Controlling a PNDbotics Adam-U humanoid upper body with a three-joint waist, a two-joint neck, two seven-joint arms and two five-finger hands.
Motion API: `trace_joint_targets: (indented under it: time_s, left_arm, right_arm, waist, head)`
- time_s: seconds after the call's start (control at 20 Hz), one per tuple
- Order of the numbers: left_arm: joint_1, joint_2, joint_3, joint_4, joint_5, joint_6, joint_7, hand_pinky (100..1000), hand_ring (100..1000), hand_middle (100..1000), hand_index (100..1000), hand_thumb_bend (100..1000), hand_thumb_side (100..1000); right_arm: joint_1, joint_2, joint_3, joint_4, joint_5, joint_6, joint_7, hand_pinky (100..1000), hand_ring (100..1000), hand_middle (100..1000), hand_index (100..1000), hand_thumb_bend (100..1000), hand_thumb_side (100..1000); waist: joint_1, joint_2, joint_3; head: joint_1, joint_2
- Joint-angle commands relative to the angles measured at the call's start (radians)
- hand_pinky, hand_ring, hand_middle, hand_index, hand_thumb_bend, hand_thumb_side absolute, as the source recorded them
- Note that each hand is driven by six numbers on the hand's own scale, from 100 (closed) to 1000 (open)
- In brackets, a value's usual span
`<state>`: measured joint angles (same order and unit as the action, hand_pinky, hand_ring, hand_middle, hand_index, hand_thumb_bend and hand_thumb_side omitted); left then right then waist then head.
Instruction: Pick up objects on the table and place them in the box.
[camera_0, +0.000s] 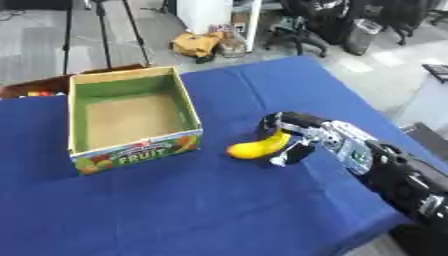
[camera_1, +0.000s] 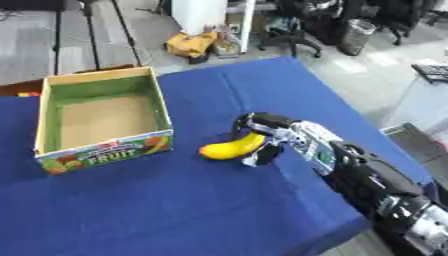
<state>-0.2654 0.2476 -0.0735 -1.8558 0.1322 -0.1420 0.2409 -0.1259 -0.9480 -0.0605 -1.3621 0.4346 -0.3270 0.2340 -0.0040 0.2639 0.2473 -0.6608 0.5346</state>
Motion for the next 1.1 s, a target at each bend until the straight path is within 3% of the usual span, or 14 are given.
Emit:
trace_joint_targets:
  time_s: [0.05,0.65,1.1]
  left_arm:
    - [-0.013,0.012,0.004,-0.02,0.0,-0.003,0.0,474,605,512,458,855,530]
    - [-0.014,0.013,0.005,-0.02,-0.001,-0.006,0.0,475,605,513,458,854,530]
    - [-0.013,0.014,0.007,-0.02,-0.003,-0.007,0.001,475,604,513,459,855,531]
  right_arm:
    - [-0.006,-0.03,-0.01,-0.004,0.011,0.001,0.0,843,877,778,701,320,247]
    - [-0.003,-0.031,-0.015,-0.019,0.013,0.006,-0.019,846,877,776,665,188,233]
    - [-0.002,-0.036,-0.018,-0.031,0.017,0.009,-0.03,850,879,781,660,180,232]
  waist:
    - [-0.004,-0.015,0.001]
    - [-0.01,-0.017,-0.003]
    - [-0.014,-0.021,-0.007]
  head:
    - [0.002,-0.012]
    - [0.004,-0.011]
    - [0.006,-0.009]
